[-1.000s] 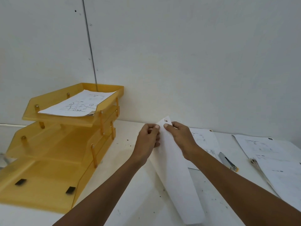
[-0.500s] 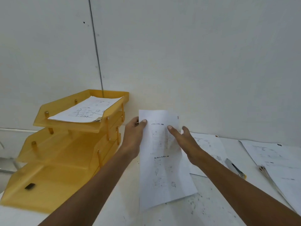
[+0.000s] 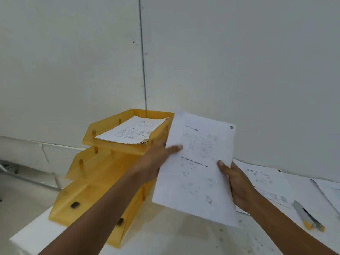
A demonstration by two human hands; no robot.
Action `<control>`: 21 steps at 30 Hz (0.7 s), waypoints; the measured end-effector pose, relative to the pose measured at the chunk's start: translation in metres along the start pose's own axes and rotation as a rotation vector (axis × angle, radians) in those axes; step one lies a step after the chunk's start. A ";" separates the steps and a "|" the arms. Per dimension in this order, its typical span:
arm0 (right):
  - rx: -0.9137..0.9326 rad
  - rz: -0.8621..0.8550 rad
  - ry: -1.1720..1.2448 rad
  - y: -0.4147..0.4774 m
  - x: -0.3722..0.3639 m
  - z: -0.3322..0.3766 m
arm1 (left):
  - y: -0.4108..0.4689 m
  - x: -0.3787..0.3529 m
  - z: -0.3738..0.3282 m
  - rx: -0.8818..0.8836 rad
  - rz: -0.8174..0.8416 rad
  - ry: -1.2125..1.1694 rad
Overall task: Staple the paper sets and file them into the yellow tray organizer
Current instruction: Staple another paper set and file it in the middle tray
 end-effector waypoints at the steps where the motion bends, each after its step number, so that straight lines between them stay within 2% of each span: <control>1: 0.017 -0.012 -0.001 -0.001 -0.002 0.000 | -0.008 0.001 0.005 0.016 0.047 0.026; 5: 0.018 0.041 -0.041 -0.015 -0.027 -0.015 | -0.042 0.024 0.012 -0.040 0.029 0.128; 13: -0.117 0.330 -0.228 -0.051 -0.113 -0.048 | -0.106 0.124 0.000 -0.027 -0.188 0.254; 17: -0.182 0.461 -0.359 -0.067 -0.165 -0.066 | -0.139 0.175 -0.009 0.030 -0.238 0.212; 21: -0.265 0.458 -0.346 -0.075 -0.208 -0.097 | -0.174 0.216 -0.017 0.170 -0.237 0.207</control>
Point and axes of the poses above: each hand's wrist, its own y-axis towards the middle knuckle, its own x-axis out of the back of the hand, z = x × y, the point moved 2 cm from there along y, towards the middle knuckle, and after that the axes turned 14 degrees about -x, right-handed, at the moved point
